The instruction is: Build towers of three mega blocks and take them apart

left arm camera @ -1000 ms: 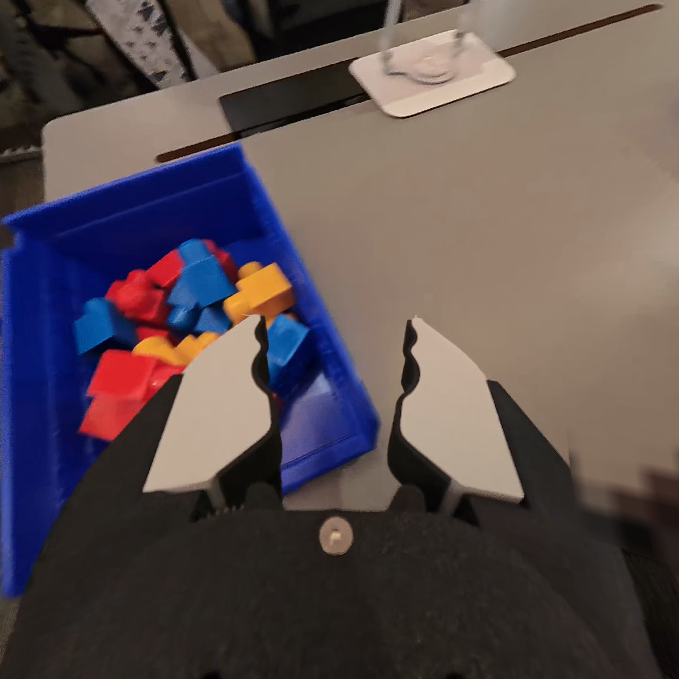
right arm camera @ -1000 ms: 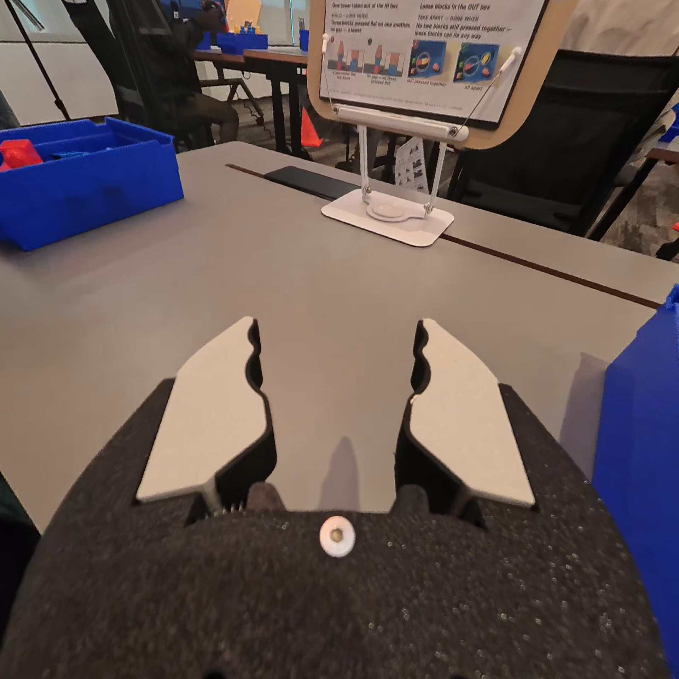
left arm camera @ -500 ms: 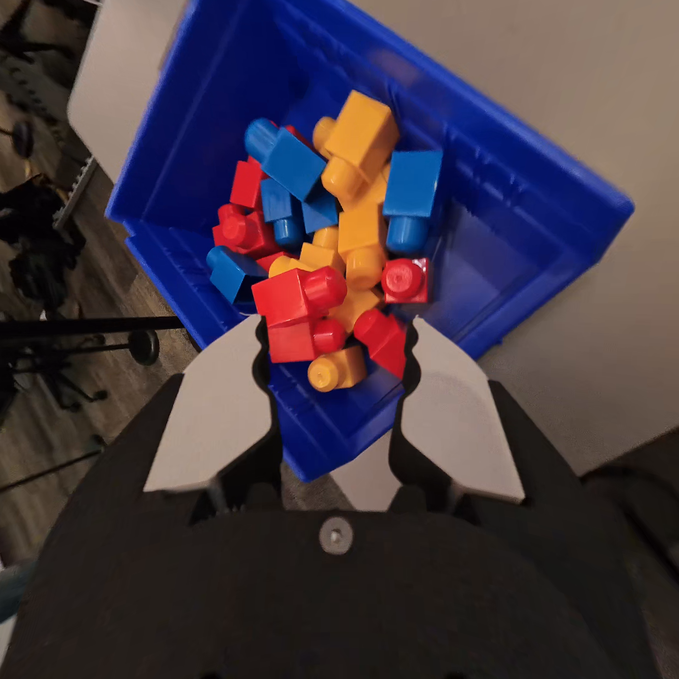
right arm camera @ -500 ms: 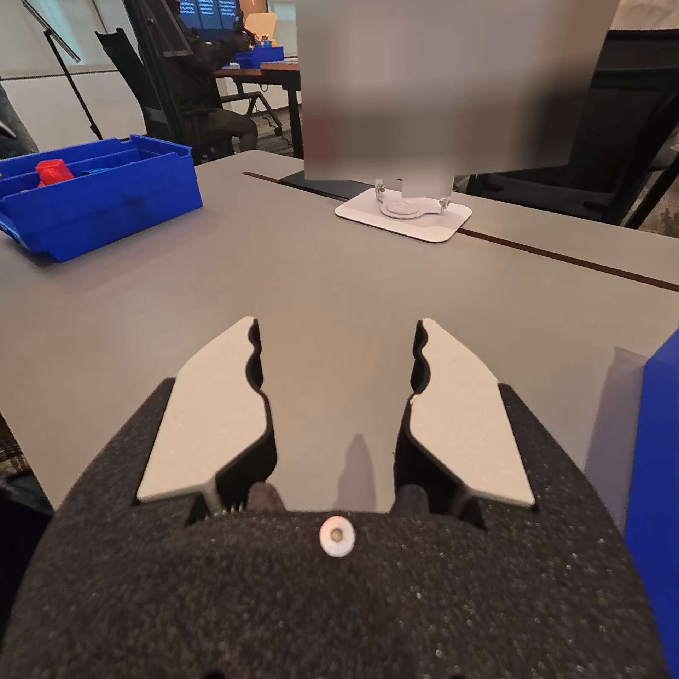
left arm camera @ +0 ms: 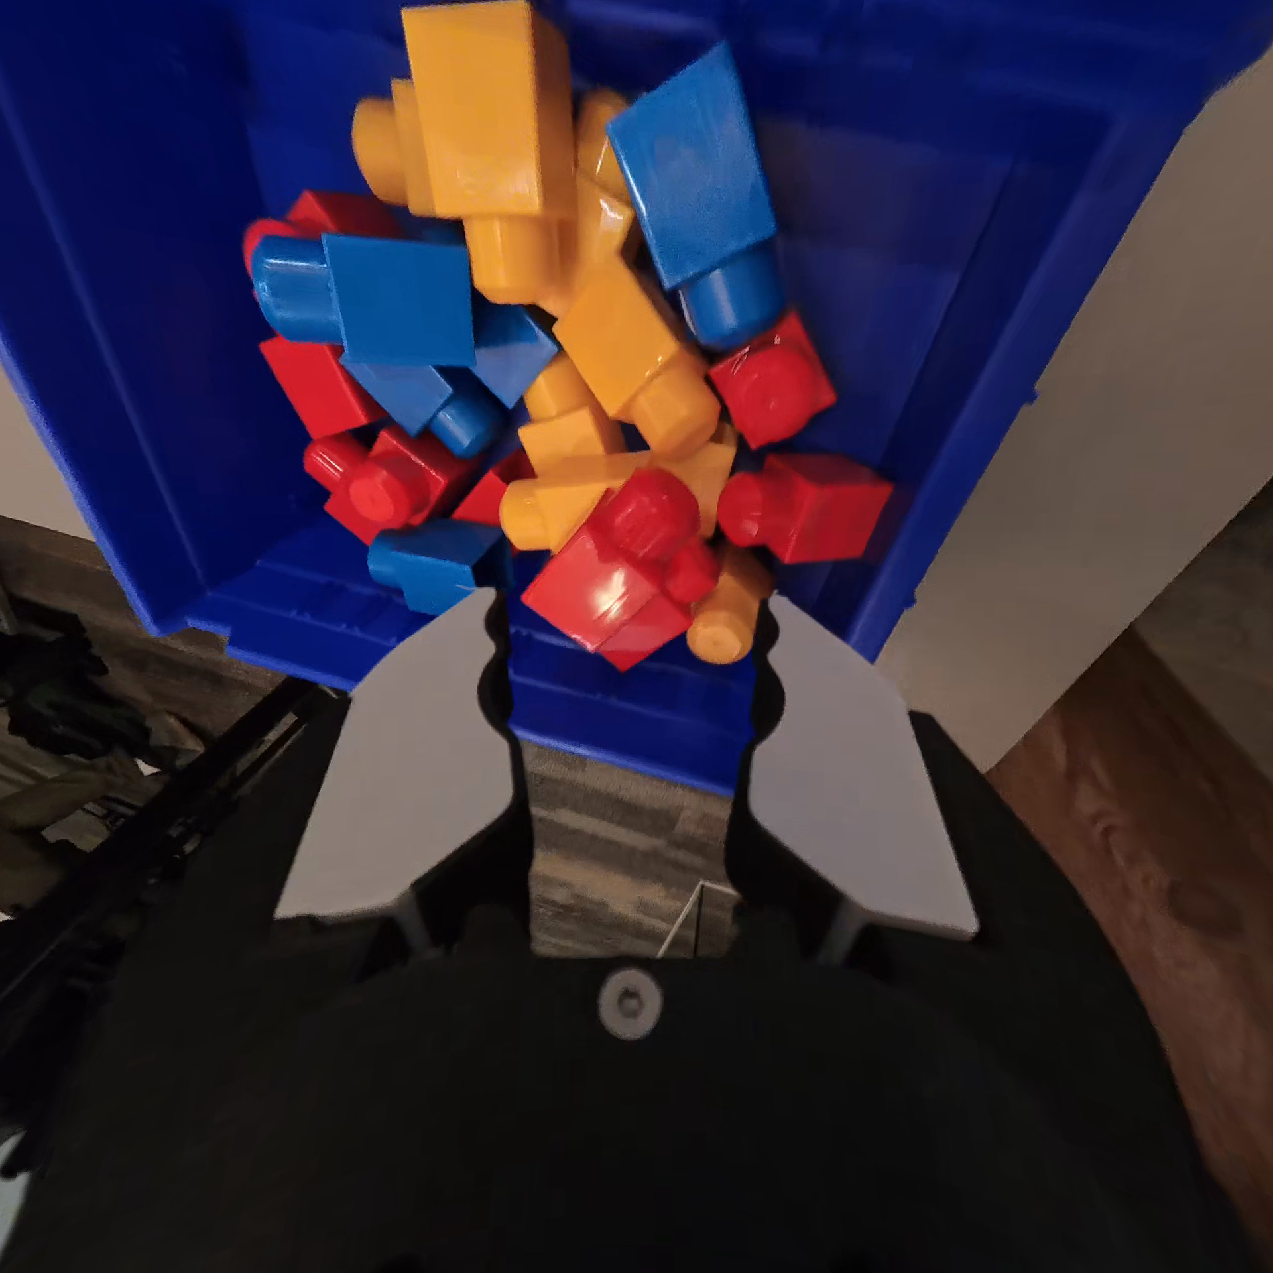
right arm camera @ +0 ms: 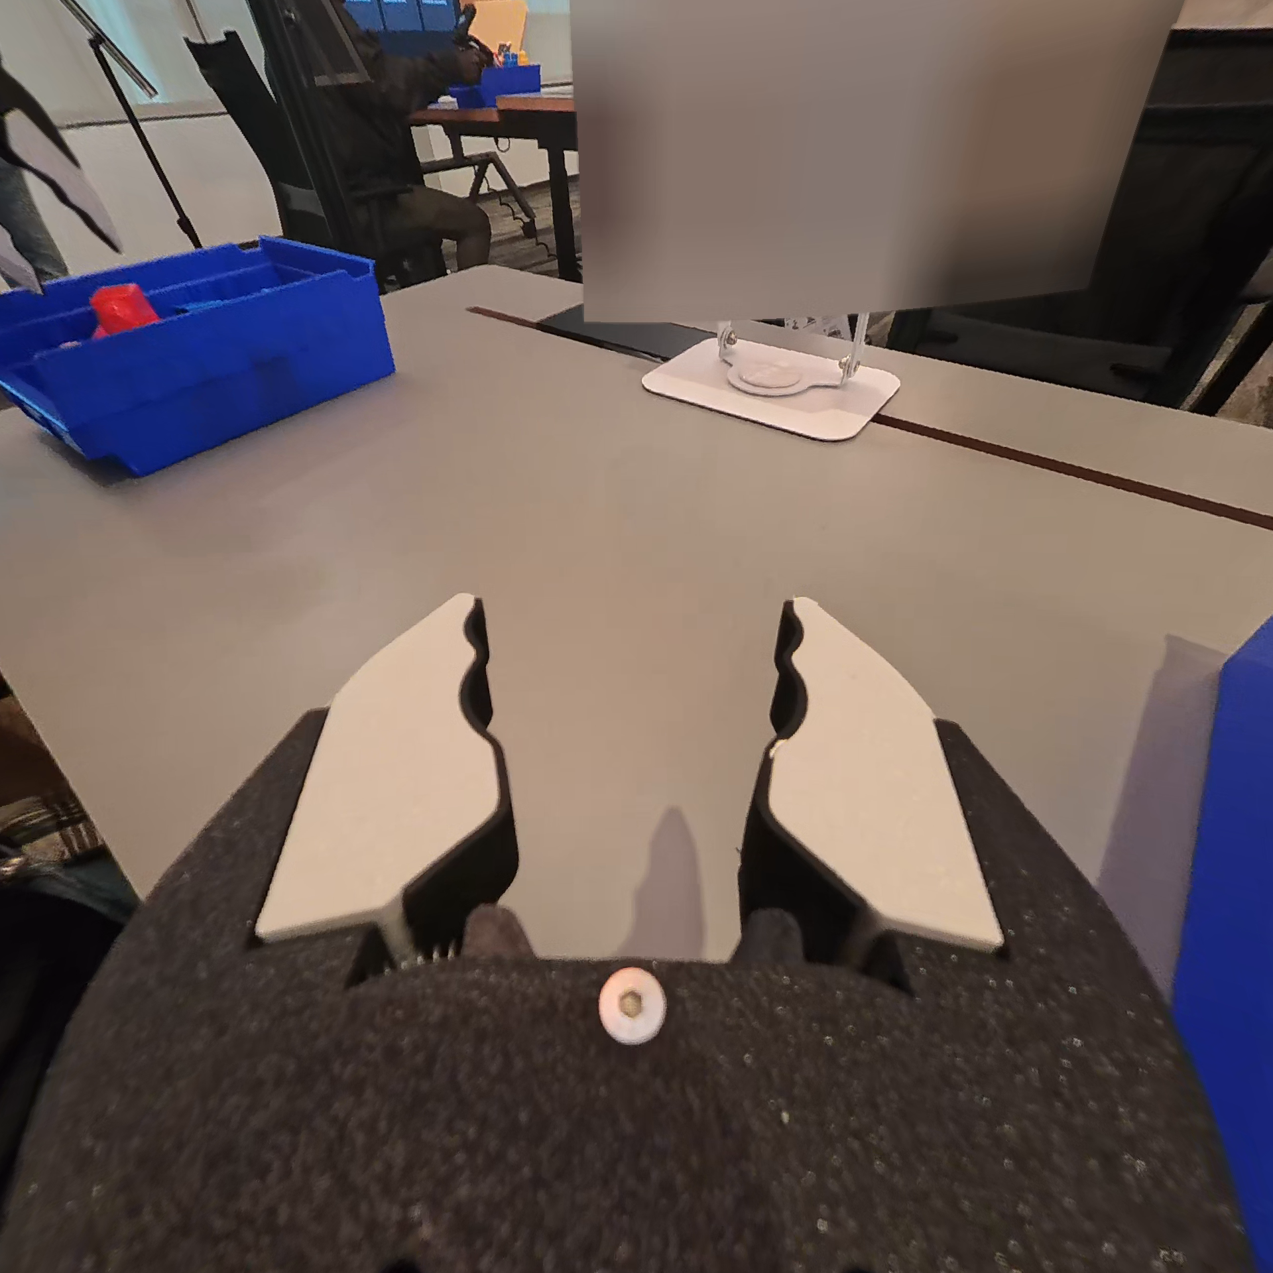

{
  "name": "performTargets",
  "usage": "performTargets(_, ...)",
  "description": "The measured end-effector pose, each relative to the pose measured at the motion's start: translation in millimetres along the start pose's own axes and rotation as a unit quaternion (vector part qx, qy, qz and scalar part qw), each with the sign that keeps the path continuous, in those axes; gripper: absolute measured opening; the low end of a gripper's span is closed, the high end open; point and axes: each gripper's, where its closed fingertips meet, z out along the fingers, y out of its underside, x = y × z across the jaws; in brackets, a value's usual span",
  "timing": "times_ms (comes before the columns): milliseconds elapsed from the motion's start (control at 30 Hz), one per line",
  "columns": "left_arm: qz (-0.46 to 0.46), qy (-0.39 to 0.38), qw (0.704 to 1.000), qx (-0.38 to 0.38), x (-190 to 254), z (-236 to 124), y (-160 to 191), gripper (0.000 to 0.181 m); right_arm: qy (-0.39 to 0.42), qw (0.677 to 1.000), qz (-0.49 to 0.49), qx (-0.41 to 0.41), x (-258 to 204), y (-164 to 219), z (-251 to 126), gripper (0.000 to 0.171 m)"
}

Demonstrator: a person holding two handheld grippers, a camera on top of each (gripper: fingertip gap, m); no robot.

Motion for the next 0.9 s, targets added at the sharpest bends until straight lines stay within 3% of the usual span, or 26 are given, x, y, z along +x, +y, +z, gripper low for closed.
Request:
performTargets(367, 0.068, 0.032, 0.996, -0.056, -3.6, 25.9, 1.2, 0.067, -0.014, 1.000, 0.010, 0.005, -1.9, -4.8, 2.4, 0.080)
performTargets(667, 0.076, 0.042, 0.994, -0.066, 2.9, 49.7, 5.9, 0.050, -0.018, 1.000, 0.010, 0.006, -3.8, -5.4, 4.0, 0.080)
performTargets(733, 0.071, 0.041, 0.994, -0.068, 2.8, 52.5, 6.5, 0.037, -0.017, 1.000, 0.012, 0.009, -3.2, -6.2, 2.9, 0.080)
performTargets(900, -0.030, 0.050, 0.998, -0.017, 1.2, 49.5, -2.8, 0.036, -0.020, 1.000, 0.014, 0.014, -3.1, -8.4, -0.6, 0.080)
